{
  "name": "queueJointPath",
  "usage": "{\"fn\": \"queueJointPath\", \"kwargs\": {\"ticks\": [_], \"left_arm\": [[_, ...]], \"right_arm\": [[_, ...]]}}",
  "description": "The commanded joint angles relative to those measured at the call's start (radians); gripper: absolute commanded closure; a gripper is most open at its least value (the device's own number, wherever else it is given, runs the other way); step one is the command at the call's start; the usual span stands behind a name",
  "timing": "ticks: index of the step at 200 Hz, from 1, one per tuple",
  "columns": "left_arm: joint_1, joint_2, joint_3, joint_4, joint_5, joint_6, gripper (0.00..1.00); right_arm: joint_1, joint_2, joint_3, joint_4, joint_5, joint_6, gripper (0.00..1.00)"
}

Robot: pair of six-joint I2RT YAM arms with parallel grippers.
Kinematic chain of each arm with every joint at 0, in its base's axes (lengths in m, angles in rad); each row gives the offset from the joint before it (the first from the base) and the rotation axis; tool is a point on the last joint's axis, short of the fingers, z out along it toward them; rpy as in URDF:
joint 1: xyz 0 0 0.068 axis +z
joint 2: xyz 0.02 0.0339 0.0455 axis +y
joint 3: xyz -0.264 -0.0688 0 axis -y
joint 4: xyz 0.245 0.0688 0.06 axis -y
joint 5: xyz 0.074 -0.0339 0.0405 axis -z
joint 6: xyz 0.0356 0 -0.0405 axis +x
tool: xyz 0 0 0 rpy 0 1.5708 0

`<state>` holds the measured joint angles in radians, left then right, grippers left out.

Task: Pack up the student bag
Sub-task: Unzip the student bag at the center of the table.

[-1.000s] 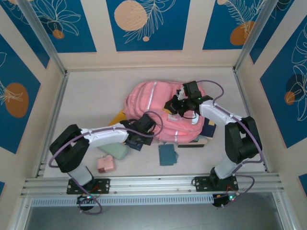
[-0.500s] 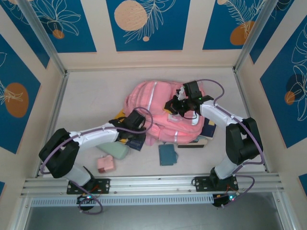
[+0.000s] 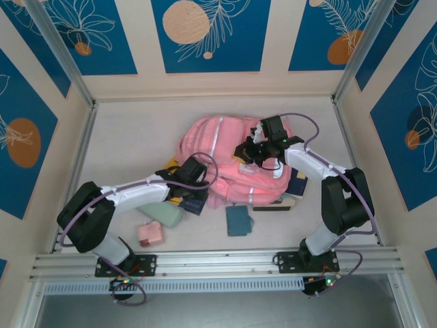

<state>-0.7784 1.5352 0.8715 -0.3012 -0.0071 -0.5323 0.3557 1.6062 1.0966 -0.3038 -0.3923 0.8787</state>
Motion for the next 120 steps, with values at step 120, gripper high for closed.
{"fn": "queueJointPath", "kwargs": {"ticks": [120], "left_arm": [[0.152, -0.068, -0.015, -0.033, 0.113, -0.044, 1.0]], "right_arm": [[0.05, 0.003, 0.174, -0.388, 0.288, -0.167, 0.71]]}}
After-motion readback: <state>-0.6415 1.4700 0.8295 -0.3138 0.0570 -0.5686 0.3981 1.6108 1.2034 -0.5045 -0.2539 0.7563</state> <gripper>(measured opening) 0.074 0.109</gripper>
